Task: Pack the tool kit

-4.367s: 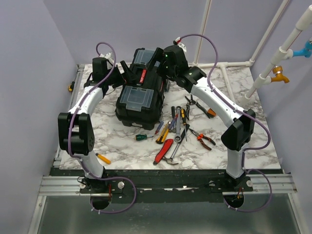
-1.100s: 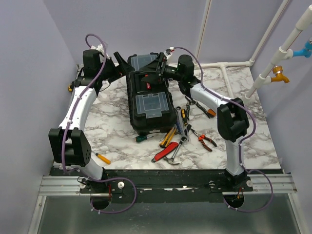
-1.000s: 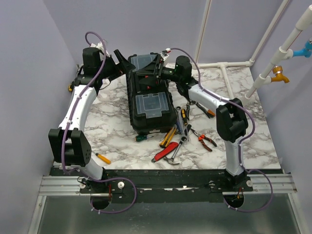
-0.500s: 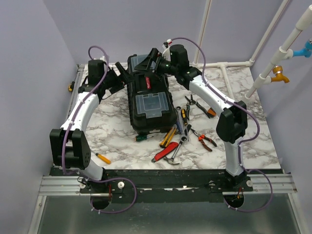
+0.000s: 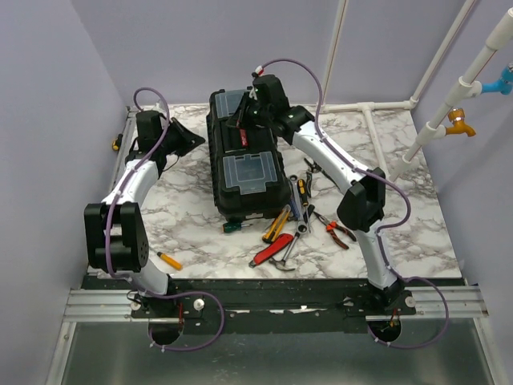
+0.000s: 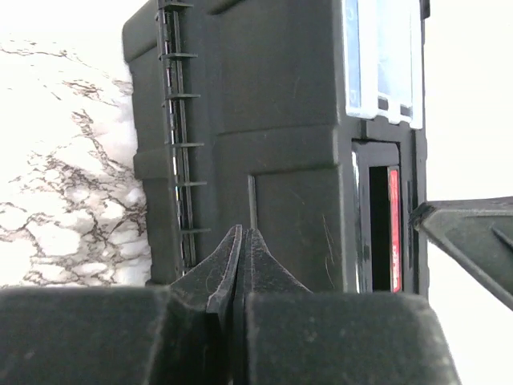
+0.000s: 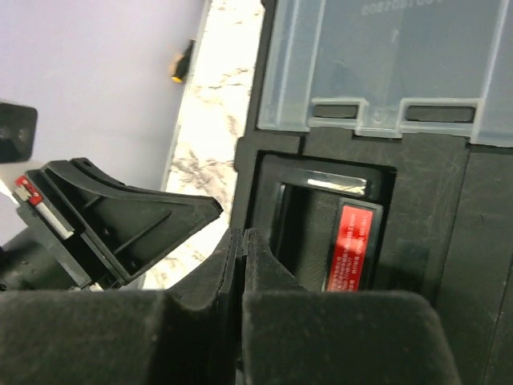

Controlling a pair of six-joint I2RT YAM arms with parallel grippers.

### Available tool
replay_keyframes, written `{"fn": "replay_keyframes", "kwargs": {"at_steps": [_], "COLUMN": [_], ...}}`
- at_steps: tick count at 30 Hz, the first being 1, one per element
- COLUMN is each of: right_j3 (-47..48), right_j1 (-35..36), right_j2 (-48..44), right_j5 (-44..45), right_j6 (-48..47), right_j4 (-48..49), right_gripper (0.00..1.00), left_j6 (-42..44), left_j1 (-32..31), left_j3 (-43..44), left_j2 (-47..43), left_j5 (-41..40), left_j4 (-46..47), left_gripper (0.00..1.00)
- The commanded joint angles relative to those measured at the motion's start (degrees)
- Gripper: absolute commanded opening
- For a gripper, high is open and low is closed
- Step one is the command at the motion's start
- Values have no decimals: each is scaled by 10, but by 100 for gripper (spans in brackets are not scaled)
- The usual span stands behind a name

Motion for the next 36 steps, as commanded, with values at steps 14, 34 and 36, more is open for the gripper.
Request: {"fn": "replay_keyframes", "kwargs": {"at_steps": [14,34,36], "right_j3": [54,-149,-168], "right_j1": [34,-8,-16], "right_j2": [51,37,36], "right_j5": [240,-239,-278], "right_j6": [-87,121,153], "right_j4": [-148,185,233], "right_gripper": [1,1,1], "left_j6": [12,14,15], "left_j1": [-91,-142,-142], "left_j3": [186,267,267], "left_j2": [197,222,220], "left_j5": [54,50,51], "left_j4": [-15,-64,-67], "left_gripper": [0,0,0]}}
